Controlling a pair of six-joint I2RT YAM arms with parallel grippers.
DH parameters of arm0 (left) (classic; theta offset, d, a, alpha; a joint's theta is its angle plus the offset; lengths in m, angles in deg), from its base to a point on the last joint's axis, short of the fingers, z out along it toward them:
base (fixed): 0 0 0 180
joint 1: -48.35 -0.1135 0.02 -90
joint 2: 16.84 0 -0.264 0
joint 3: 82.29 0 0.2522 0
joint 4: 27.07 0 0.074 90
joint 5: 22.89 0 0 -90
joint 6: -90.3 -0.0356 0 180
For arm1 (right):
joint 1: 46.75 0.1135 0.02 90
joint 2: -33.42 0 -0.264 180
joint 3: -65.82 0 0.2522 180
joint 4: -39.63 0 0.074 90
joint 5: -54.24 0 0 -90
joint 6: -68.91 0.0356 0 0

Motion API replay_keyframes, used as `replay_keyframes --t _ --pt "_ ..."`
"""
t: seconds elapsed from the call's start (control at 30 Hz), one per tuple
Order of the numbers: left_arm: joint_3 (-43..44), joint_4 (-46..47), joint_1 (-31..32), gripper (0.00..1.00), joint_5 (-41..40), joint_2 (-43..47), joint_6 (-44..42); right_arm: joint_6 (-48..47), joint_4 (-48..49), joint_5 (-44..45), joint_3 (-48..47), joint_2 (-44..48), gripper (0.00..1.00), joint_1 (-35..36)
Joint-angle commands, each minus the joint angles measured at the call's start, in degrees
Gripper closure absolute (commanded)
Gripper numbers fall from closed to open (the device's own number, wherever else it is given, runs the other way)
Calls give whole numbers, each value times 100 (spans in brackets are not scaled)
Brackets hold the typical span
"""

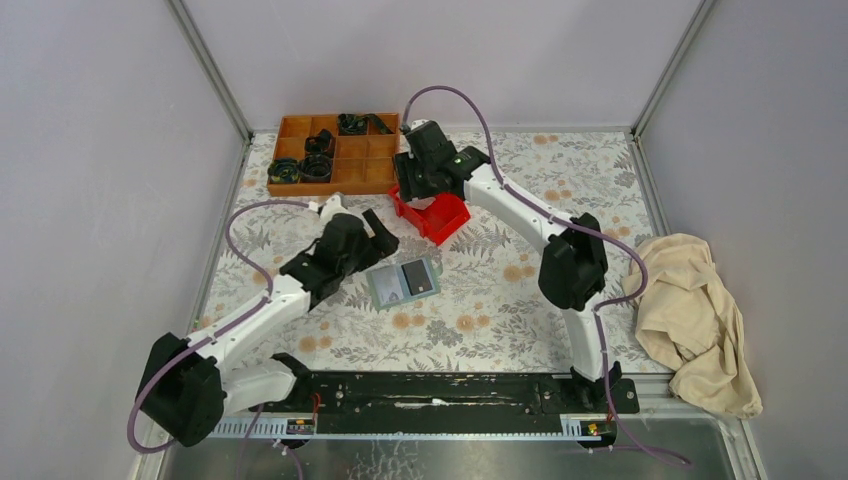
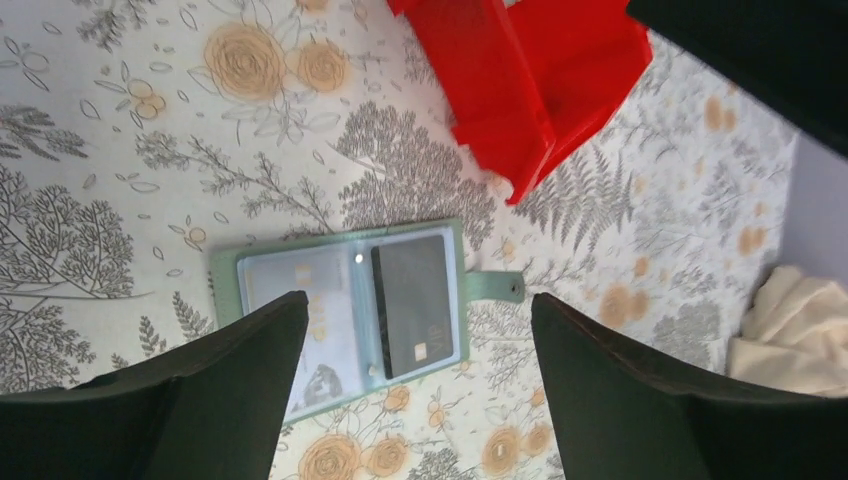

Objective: Put the credit cards into the card holder
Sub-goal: Pick up the credit card from the storage box.

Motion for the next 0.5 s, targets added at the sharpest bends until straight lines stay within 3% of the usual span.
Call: replay_keyframes --t 0.0,0.13,0.47 --pt "-169 421 -653 4 1137 217 135 -186 -41 -110 -476 -359 37 -306" --pt "-453 1085 -1246 0 1990 70 500 -489 63 -292 -820 -677 37 -481" --pt "83 1168 -1427 0 1883 -782 603 -616 10 -1160 -1783 -1577 36 -846"
